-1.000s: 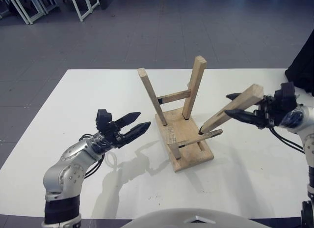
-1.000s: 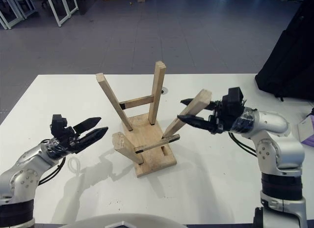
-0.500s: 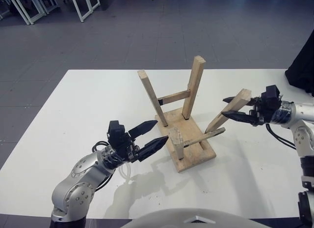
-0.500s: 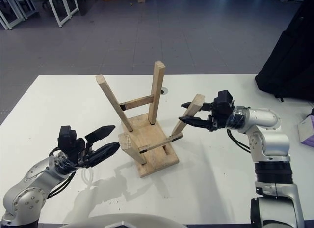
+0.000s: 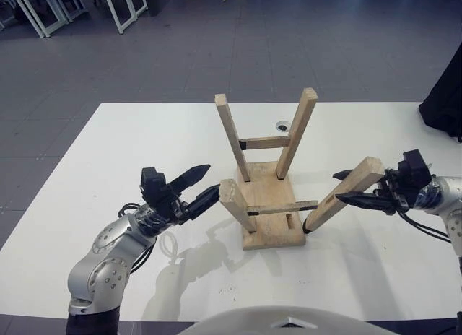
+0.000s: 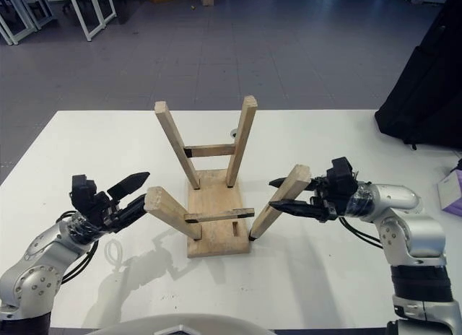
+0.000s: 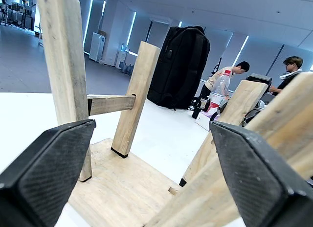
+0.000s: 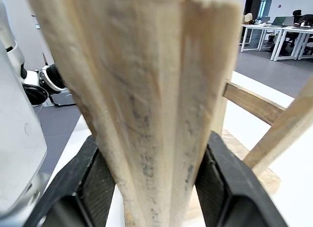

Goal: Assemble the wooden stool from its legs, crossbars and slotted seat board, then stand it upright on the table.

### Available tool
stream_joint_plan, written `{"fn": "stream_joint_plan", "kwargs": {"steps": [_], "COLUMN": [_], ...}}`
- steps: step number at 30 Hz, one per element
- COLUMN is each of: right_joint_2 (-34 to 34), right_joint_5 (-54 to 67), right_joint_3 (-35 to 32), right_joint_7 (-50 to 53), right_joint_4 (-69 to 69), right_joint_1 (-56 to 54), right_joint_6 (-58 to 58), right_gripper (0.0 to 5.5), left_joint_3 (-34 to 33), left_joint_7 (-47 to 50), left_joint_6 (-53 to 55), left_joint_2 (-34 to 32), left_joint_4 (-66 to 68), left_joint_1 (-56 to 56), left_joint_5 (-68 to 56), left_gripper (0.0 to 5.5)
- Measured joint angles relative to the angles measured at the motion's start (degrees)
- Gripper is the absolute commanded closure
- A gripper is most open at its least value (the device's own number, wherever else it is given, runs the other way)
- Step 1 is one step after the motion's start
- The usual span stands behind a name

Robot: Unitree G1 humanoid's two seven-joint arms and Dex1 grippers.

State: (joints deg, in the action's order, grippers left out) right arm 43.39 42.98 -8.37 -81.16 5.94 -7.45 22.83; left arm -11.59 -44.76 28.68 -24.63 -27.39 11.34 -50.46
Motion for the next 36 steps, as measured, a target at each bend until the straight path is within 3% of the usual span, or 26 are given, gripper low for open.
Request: {"fn": "stream_joint_plan", "kwargs": {"steps": [7, 10, 20, 28, 36], "right_joint_2": [-2.18, -2.18, -2.05, -3.99, 0.23], "right_joint_5": [1.28, 5.31, 8.84, 5.55, 0.71], "right_joint_3": [-1.75, -2.47, -1.90, 0.78, 0.79], "right_joint_7": [2.69, 3.68, 3.09, -0.11, -2.69], "right_joint_4": [2.88, 4.22, 6.92, 4.13, 0.26], "right_joint_1": [4.72, 3.96, -1.46, 0.07, 5.78], "right_joint_6": [-2.58, 2.21, 6.11, -0.19, -5.25], "right_gripper": [3.44, 3.45, 3.47, 3.49, 3.49], "left_joint_3": [-3.27, -4.46, -1.72, -1.86, -5.82], "left_joint_7": [0.94, 1.87, 1.94, 2.22, 1.42], "left_joint_6": [2.48, 3.15, 3.34, 3.46, 3.45], "left_joint_2": [-0.74, -1.37, -1.68, -2.57, -4.13], "left_joint_4": [-1.33, -1.48, -1.75, 0.45, 3.61], "left_joint_1": [1.42, 0.88, -0.32, -2.45, -2.21], "left_joint_5": [-6.40, -8.73, -8.62, -7.74, -7.72], "left_gripper": [1.18, 1.18, 1.18, 1.18, 1.18]}}
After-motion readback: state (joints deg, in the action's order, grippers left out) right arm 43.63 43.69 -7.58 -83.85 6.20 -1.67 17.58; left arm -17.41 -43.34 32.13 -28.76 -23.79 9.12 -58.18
